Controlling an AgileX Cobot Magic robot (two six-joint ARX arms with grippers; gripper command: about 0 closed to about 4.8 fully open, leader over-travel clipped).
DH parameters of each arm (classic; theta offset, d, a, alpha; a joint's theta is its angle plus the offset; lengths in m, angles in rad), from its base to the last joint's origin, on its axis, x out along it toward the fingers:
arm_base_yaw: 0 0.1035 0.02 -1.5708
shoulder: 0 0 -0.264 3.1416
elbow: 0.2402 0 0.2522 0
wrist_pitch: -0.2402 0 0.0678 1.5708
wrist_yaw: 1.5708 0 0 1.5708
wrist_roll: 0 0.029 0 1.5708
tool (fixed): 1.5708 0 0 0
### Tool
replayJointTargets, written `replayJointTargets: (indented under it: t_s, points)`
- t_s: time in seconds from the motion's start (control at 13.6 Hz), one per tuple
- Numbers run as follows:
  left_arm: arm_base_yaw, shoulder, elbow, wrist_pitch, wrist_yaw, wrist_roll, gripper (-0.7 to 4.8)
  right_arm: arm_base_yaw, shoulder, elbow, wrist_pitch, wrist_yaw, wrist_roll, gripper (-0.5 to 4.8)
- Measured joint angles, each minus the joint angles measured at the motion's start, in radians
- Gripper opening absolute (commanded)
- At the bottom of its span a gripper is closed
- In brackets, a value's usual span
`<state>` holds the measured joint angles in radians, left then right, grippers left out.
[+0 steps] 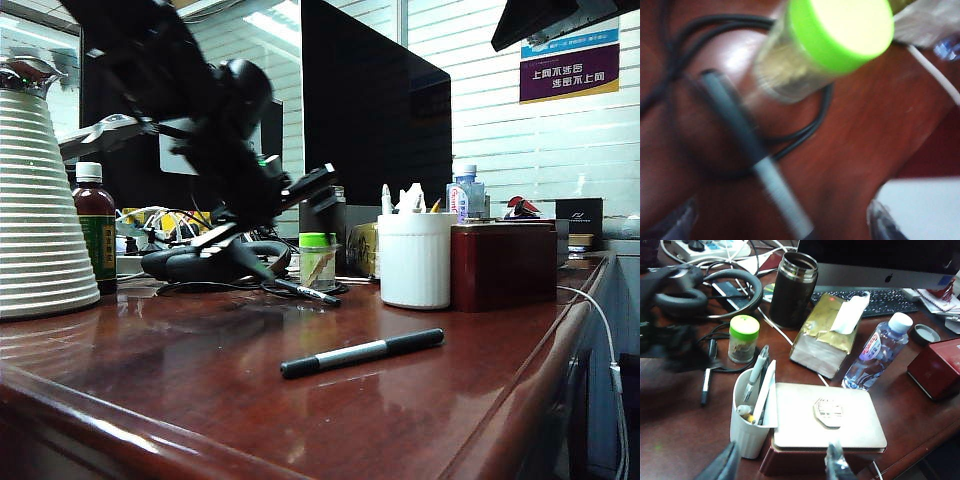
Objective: Pick up all the pens on the desk and put them into the pen holder one by one.
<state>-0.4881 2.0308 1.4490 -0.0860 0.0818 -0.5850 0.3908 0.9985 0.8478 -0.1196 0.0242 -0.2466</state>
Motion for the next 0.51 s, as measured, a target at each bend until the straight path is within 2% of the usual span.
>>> replayJointTargets:
  t_s: [0.29,0.51]
  points:
    - [-0.021,0.095,0.096,-0.045,-0.002,-0.048,4.79,0.0,0.0,0.0,-0.005,0.0,0.0,2.3]
    - [-0.019,0.097,0.1,-0.068,-0.067,-0.068,4.79,0.0,0.0,0.0,-0.017,0.0,0.0,2.3]
